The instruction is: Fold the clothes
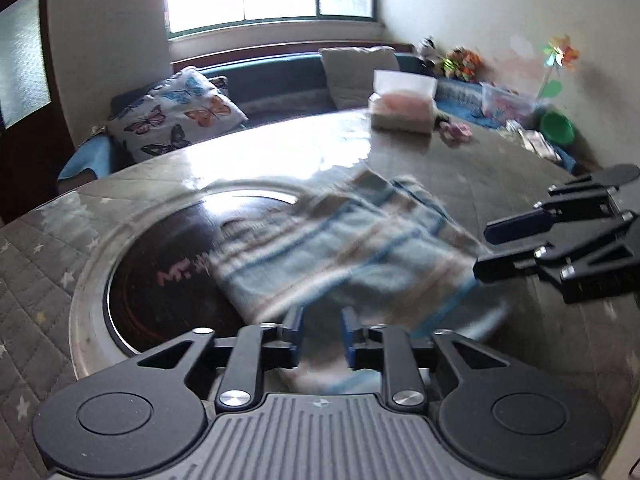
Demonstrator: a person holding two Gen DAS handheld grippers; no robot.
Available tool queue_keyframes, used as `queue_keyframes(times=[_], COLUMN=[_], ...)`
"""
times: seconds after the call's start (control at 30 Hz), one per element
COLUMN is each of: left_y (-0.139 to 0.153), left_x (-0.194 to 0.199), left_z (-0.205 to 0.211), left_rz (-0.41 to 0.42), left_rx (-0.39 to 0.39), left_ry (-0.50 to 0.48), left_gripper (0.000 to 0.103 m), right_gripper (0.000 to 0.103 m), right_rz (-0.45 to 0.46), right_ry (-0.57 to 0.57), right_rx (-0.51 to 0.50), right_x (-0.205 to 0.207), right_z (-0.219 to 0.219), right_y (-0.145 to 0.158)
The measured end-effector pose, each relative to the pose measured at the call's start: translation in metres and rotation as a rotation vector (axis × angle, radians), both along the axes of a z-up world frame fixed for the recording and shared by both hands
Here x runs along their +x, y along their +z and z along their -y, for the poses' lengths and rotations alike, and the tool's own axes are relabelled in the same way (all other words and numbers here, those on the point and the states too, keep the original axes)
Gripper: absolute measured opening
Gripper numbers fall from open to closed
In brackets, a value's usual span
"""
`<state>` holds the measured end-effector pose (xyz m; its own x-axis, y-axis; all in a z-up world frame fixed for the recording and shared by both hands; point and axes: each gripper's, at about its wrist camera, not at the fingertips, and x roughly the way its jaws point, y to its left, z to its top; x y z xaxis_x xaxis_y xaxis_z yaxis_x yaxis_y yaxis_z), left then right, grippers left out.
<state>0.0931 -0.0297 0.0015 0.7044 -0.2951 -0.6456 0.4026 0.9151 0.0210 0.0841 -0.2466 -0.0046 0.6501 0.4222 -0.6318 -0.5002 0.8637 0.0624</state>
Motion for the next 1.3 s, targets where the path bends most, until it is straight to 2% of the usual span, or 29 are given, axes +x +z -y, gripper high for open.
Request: queue_keyframes(times=[0.1,0.3,0.43,0.57,0.63,0.7,0.77,0.83,0.9,0.97,1.03,1.1,1.3], left_y=[-0.004,-0.02,-0.014,-0.011,-0.01,-0.009,-0.008,-0.006,-0.004,-0.002,0.0,0.002,0.006], left_x=[0.016,0.029,0.032,0.039,0.04,0.04,0.037,0.034,0.032,0.03,0.029,0.028,0.03], left_z=[0.001,-0.006,-0.011,-0.01,-0.008,-0.009,-0.011,-0.013,-0.015,-0.016,-0.018,-0.021,-0.028], left_rz=[-0.015,-0.059,-0.046,-0.032,-0.03,-0.026,-0.011,0.004,0.016,0.026,0.037,0.047,0.048], left_rx=[0.005,0.024,0.013,0.017,0.018,0.017,0.015,0.011,0.003,0.001,-0.001,-0.008,-0.051], left_ry=[0.034,0.086,0.104,0.124,0.131,0.138,0.146,0.154,0.158,0.163,0.166,0.171,0.186], left_gripper=[0.037,0.037,0.04,0.054,0.057,0.063,0.077,0.087,0.092,0.099,0.103,0.103,0.103], right_gripper=[0.048,0.049,0.049,0.051,0.052,0.056,0.058,0.064,0.075,0.076,0.076,0.076,0.078], right_rz=[0.0,-0.068,-0.045,-0.04,-0.059,-0.073,-0.079,-0.065,-0.045,-0.033,-0.061,-0.079,-0.068], right_ry=[-0.018,-0.06,-0.069,-0.08,-0.095,-0.108,-0.115,-0.114,-0.11,-0.108,-0.135,-0.148,-0.145], right_rx=[0.024,0.036,0.039,0.073,0.071,0.075,0.083,0.083,0.073,0.062,0.046,0.054,0.057], right_x=[0.012,0.035,0.039,0.054,0.066,0.071,0.075,0.077,0.082,0.089,0.102,0.106,0.102], right_z=[-0.004,-0.001,-0.001,-0.003,-0.005,-0.004,-0.002,-0.005,-0.009,-0.012,-0.011,-0.009,-0.007], right_y=[-0.002,-0.023,-0.014,-0.011,-0.017,-0.022,-0.025,-0.02,-0.017,-0.016,-0.025,-0.029,-0.024])
